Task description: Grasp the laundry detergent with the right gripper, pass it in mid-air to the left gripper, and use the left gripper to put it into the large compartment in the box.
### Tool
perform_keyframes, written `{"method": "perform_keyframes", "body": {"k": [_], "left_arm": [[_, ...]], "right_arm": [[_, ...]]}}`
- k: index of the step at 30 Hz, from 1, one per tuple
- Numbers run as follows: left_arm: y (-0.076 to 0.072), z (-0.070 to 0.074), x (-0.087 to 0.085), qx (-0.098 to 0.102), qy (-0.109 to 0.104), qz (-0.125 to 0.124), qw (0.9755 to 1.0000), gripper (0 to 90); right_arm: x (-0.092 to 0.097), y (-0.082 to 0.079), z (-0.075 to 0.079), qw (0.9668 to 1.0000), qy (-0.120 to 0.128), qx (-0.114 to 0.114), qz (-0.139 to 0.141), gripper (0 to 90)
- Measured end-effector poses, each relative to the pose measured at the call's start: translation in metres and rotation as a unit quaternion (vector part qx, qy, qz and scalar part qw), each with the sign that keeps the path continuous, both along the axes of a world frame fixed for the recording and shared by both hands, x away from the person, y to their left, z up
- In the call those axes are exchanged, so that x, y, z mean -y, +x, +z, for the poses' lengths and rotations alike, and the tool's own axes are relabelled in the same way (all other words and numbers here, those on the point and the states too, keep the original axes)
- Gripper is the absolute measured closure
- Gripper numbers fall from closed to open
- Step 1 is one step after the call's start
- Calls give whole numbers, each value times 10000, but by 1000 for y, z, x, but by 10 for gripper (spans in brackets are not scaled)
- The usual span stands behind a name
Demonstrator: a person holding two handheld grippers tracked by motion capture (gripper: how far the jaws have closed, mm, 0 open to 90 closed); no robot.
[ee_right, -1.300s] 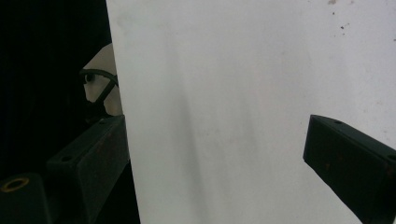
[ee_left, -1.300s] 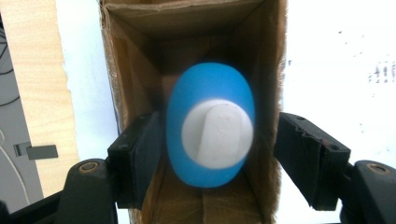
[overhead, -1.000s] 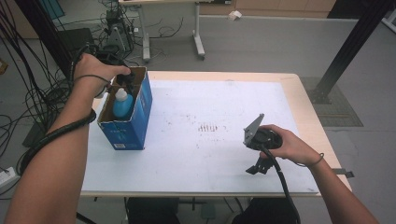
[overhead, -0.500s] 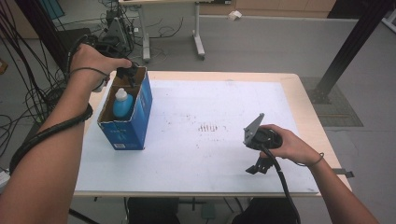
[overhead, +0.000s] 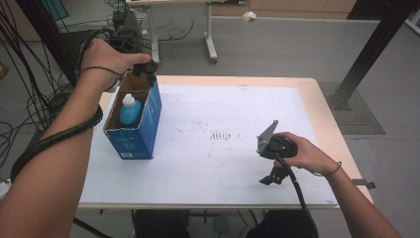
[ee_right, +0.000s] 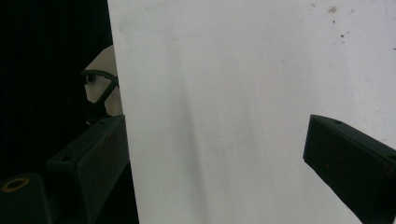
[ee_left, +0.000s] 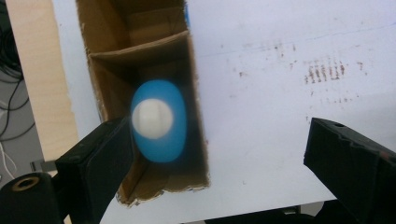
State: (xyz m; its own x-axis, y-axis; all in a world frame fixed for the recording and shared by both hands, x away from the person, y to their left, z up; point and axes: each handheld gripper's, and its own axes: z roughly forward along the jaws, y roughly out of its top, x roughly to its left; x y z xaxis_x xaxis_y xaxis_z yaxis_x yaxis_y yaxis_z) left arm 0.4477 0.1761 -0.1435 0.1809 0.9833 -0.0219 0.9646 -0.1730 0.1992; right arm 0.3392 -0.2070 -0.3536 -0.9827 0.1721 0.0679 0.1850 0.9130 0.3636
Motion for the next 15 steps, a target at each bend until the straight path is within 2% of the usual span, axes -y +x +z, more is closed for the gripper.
{"method": "perform_keyframes", "body": {"k": [8,15], "left_arm": [[-5,3,19,75,-50,-247,9997,67],[-9,3,40,1,-135,-527,9985,67]], "right_arm": [[2,2,1,10000,52,-19,-39,68],[1,1,5,10000,35,-11,-43,69]]}}
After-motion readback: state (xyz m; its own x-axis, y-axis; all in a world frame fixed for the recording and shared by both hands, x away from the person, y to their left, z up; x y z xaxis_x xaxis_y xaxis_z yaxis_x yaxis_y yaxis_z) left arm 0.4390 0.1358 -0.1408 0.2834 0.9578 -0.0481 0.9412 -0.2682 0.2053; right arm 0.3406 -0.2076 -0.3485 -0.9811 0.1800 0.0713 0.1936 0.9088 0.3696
